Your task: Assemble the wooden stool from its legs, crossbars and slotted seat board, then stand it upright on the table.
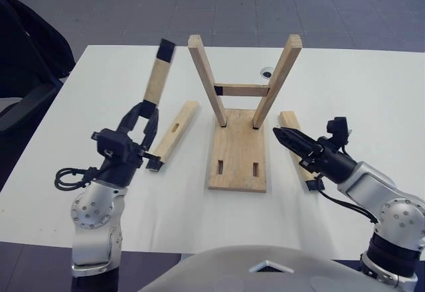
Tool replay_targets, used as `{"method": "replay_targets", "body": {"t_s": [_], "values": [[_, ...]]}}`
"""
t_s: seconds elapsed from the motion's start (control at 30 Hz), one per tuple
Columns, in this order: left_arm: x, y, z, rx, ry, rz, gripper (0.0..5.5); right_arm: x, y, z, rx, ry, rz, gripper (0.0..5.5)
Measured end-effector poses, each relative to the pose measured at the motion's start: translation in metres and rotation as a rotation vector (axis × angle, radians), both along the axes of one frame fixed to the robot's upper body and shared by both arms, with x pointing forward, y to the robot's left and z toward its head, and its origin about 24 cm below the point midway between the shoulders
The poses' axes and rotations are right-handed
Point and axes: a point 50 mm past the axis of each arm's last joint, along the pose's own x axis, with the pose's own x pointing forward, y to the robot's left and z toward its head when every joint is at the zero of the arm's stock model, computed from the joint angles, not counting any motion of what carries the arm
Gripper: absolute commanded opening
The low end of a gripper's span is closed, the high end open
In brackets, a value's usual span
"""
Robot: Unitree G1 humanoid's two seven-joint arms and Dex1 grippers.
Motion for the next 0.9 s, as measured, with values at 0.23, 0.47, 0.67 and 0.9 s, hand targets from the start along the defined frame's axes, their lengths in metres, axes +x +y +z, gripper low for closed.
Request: {"method": "replay_targets", "body": {"t_s": [0.23,0.47,0.67,0.9], "values": [[-0.013,-0.02,-0.009,0.02,0.03,-0.127,1.32,0.024,0.037,0.008,0.149,0.051,0.11,2.72],[-0.015,-0.034,-0.011,0.009,0.038,-0.242,1.32,0.049,0.066,0.018,0.28,0.066,0.225,2.72],[-0.015,-0.039,-0.011,0.001,0.039,-0.273,1.32,0.065,0.083,0.032,0.376,0.03,0.282,2.72],[-0.015,-0.042,-0.012,-0.001,0.039,-0.288,1.32,0.066,0.093,0.034,0.376,0.021,0.321,2.07]]}}
